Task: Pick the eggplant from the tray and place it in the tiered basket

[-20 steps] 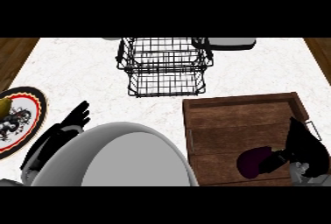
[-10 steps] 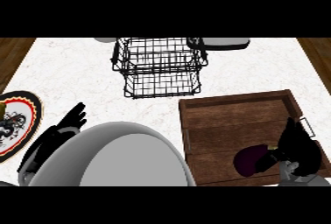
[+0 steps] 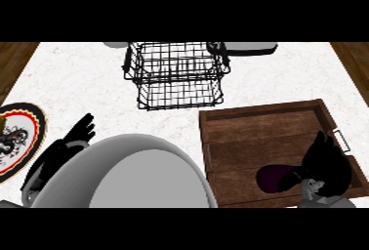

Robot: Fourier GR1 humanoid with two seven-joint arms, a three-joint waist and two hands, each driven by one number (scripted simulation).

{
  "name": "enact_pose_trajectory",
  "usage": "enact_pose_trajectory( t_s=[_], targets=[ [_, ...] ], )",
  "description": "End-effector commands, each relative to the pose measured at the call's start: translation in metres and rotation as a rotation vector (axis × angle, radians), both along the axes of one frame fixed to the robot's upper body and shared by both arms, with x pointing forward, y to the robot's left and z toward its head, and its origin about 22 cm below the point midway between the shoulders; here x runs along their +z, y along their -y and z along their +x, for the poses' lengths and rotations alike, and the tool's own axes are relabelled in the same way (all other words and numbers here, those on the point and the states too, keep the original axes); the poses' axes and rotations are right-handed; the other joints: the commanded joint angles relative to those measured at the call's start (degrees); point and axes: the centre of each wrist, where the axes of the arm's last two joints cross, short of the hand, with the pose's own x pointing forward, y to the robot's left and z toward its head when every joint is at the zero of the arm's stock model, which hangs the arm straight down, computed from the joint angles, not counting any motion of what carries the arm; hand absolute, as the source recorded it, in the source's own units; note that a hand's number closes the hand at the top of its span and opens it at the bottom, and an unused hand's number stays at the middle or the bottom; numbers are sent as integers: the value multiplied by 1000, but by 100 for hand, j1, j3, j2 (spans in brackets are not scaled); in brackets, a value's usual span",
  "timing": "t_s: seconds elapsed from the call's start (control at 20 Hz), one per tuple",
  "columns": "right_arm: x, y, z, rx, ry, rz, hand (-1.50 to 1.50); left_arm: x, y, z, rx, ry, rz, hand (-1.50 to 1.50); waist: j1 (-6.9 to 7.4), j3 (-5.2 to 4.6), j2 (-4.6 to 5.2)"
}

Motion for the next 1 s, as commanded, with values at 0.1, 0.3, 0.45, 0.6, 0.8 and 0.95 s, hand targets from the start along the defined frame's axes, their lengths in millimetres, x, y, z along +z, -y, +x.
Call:
enact_pose_trajectory(
  t_s=[0.1, 0.3, 0.45, 0.6, 0.8, 0.95],
  targets=[
    [-1, -11, 0, -206, -126, -50, -150, 15, 46, 24, -10, 135, -140, 0, -63, 6, 35],
    [-11, -8, -5, -229, -133, -50, -150, 2, 46, 18, -20, 131, -133, 0, 1, 10, 44],
    [-5, -9, -3, -238, -132, -34, -150, 14, 46, 31, -47, 141, -135, 0, -7, 11, 46],
    [-20, -4, -12, -250, -154, -38, -150, 5, 49, 27, -31, 128, -117, 0, 21, 14, 47],
    [-36, 18, -23, -249, -130, -20, -150, 16, 53, 33, -32, 151, -136, 0, 40, 23, 44],
    [-30, 15, -15, -246, -153, -20, -150, 14, 45, 42, -38, 154, -124, 0, 38, 18, 59]
  ],
)
